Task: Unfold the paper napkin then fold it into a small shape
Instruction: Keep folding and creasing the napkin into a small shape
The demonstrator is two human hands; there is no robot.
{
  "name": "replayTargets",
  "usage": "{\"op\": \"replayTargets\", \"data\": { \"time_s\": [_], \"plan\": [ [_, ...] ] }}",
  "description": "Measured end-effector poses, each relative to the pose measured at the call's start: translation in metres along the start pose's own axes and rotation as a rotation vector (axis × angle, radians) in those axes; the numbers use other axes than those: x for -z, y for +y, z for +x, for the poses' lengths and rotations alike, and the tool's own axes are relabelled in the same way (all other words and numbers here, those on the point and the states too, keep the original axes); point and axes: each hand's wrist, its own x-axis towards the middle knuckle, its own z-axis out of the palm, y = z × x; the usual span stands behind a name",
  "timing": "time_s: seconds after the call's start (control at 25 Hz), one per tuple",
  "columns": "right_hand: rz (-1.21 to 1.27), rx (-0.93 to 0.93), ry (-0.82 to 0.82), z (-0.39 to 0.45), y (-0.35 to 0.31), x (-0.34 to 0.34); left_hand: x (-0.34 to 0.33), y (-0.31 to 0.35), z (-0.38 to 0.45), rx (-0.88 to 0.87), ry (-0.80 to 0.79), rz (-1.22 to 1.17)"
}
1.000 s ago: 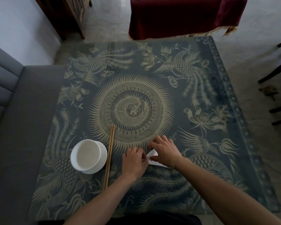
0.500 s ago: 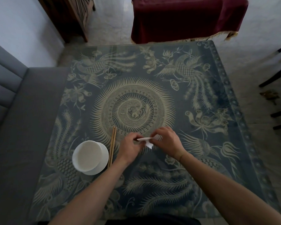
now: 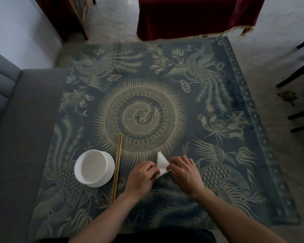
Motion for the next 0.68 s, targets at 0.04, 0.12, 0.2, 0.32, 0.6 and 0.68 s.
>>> {"op": "replayTargets", "data": {
  "time_s": [0.04, 0.12, 0.2, 0.32, 0.6, 0.68],
  "plan": [
    [-0.013, 0.014, -0.018, -0.004, 0.001, -0.001, -0.001, 0.001, -0.002, 0.006, -0.012, -0.006],
    [-0.042, 0.041, -0.036, -0.008, 0.002, -0.002, -0.002, 0.0, -0.003, 0.0, -0.032, -0.009],
    [-0.053, 0.047, -0.032, -0.008, 0.003, 0.0, -0.001, -0.001, 0.0, -0.018, -0.054, -0.006],
    [-0.049, 0.059, -0.029, -0.01, 0.003, 0.001, 0.001, -0.007, 0.002, -0.047, -0.087, 0.005],
    [-0.06, 0.182, -0.025, -0.03, 0.0, -0.012, 0.004, -0.002, 0.049, 0.288, -0.09, 0.007],
    [-0.072, 0.212, -0.047, -0.033, 0.001, -0.017, 0.001, 0.005, 0.063, 0.356, -0.2, 0.09]
  ]
}}
